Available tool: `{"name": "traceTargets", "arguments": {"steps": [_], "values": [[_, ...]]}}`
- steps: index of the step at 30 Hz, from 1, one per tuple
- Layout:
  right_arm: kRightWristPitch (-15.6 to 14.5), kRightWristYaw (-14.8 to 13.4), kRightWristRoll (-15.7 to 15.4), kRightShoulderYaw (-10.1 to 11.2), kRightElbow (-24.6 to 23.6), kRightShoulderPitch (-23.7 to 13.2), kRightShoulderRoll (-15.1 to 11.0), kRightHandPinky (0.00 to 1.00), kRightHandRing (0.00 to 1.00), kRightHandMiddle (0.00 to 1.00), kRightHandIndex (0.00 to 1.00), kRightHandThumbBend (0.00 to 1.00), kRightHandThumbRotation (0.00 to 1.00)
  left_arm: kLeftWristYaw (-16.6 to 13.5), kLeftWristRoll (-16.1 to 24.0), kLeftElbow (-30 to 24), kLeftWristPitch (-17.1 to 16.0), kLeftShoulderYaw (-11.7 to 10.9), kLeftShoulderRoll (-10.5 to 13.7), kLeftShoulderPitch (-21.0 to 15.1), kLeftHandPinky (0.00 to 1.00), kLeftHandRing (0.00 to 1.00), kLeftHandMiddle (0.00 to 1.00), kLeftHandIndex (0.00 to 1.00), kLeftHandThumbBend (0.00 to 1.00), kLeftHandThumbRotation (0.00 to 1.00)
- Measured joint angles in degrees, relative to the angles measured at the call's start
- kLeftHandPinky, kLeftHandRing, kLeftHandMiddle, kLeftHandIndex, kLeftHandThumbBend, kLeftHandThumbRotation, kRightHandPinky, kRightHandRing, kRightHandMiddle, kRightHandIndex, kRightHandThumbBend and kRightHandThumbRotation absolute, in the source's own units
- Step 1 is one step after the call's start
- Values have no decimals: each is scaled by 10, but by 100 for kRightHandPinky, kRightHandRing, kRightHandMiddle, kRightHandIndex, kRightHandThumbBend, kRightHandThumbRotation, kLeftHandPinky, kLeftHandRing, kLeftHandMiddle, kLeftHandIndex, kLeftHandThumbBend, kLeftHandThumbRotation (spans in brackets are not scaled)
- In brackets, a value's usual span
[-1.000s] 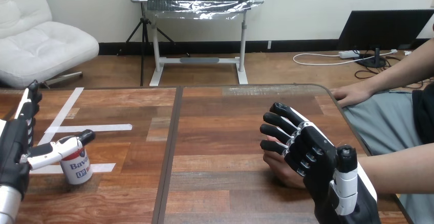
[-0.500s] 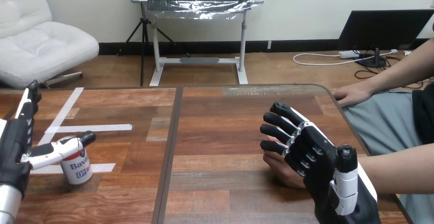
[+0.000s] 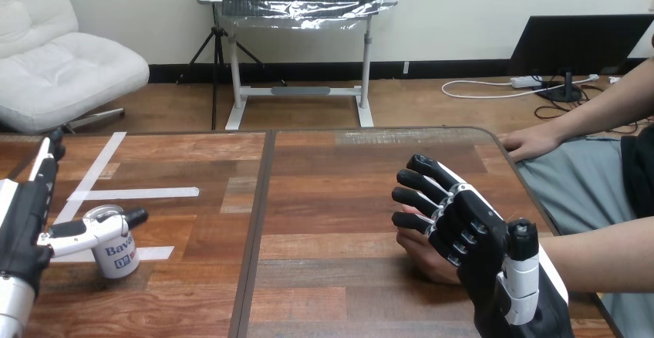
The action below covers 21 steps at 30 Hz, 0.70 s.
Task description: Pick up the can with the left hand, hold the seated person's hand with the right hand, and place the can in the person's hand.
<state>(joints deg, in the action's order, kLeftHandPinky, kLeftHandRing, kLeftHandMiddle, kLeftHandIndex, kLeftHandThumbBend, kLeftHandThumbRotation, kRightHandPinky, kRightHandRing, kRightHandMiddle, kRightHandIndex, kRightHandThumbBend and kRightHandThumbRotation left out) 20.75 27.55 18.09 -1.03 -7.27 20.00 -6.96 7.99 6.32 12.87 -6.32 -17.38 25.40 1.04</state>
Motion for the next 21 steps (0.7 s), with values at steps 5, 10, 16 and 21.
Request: {"name": "traceTargets", "arguments": {"steps": [5,10,16,21], "values": [[0,-1,0,0,0,0,0,79,86,87,88,98,100,0,9,11,0,7,8,-2,98,99,100,100,90,14],[0,-3,0,0,0,0,0,79,86,87,88,98,100,0,12,23,0,8,10,-6,96,98,100,100,89,12],[0,-2,0,0,0,0,0,80,86,88,88,96,100,0,12,37,5,9,13,-13,95,99,100,100,86,8],[0,-2,0,0,0,0,0,80,86,88,88,96,100,0,13,37,22,10,13,-16,96,99,100,100,84,7]]}}
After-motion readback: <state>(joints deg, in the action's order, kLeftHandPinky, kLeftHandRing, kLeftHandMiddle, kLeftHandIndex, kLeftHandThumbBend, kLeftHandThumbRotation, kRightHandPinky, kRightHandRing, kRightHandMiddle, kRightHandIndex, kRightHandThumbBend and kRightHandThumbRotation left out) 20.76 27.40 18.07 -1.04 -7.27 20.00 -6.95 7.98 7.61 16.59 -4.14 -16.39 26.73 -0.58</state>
